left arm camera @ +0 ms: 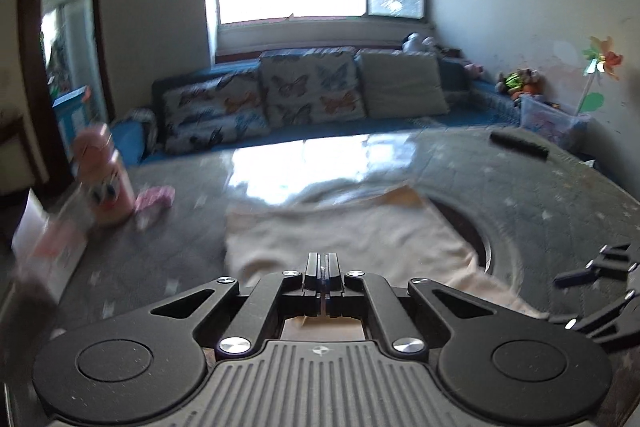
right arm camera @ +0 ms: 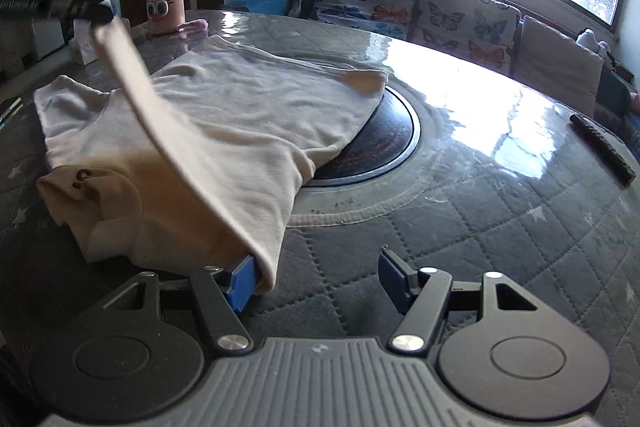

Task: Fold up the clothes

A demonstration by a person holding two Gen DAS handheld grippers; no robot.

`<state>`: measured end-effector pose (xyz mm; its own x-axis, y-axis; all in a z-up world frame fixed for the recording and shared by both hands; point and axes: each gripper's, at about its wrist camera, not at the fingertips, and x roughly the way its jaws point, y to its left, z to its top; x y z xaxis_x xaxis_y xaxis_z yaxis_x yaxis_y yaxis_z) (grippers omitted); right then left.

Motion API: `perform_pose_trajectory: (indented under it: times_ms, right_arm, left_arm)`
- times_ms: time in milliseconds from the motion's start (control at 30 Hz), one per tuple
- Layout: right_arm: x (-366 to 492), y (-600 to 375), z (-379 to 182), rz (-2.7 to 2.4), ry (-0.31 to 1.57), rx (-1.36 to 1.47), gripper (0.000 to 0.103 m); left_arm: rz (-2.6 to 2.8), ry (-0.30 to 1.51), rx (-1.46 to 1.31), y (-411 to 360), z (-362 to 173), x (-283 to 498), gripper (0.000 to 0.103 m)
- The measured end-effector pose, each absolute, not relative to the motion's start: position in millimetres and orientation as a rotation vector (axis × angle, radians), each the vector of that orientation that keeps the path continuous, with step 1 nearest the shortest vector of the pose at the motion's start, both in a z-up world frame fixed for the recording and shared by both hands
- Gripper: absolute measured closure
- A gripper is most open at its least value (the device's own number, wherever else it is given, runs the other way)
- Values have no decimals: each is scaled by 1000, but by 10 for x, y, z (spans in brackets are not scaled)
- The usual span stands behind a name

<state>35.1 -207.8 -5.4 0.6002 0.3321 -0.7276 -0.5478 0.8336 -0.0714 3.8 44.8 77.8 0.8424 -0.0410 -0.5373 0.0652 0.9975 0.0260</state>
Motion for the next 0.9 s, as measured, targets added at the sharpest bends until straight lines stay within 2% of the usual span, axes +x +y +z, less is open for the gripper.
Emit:
perform_pose_trajectory:
  times_ms: [300,467,600,700,900]
  right_arm:
    - [309,-2084,67,571,805,-352,37]
    - [365,-2097,307,645,793,-295,40]
    - [528,-1946,366,685,773,-255,50]
    - [713,-1724,255,725,791,-237,62]
    - [890,-1539,21,729,821,-228,66]
  left_arm:
    - [-35,713,50,685,280,-156,99]
    - [-32,704,27,783,335,-205,99]
    - [-74,702,-5,699,339,-112,98]
    - [-101,720,-21,606,259,-16,98]
    - [-75,745,-13,584,81,116,97]
